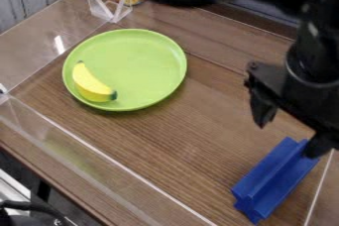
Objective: Put the blue object in the green plate
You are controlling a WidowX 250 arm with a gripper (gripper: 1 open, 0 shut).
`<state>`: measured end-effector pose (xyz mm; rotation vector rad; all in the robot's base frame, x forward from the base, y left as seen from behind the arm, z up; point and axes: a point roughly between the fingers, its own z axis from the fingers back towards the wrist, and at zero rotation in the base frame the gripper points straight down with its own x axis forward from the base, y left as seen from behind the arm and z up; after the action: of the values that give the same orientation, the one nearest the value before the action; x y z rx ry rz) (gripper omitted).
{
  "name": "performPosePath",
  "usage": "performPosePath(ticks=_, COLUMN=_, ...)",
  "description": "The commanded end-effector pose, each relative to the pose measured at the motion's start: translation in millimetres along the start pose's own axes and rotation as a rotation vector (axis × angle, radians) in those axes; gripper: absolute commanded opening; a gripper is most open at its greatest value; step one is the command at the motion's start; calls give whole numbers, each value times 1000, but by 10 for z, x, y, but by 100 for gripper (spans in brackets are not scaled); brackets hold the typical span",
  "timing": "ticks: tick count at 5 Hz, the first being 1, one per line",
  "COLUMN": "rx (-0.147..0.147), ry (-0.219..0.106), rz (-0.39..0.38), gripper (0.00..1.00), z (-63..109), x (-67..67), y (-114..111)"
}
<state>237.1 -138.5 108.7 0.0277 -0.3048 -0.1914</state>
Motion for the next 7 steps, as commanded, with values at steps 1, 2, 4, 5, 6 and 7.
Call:
performPosePath(ticks=1, rx=-10, ry=-35, rz=-2, gripper=100, z=-44, x=3, y=-46)
performPosePath(ticks=2, rx=-13, ry=-41, rz=3, gripper=100, z=-140, x=-21, y=-65)
performPosePath(ticks=4, rx=-20, ry=-47, rz=19, gripper=100, z=-336, x=-72, y=-103)
performPosePath(ticks=5, rx=-22, ry=-48, rz=27, gripper=100, z=-444, x=-96, y=-115)
performPosePath(ticks=6, rx=-19, ry=-44, rz=33, gripper=100, z=-521, x=-108, y=-106)
performPosePath(ticks=7, rx=-11, ry=-35, rz=36, gripper=0, z=-513, x=-90, y=-71)
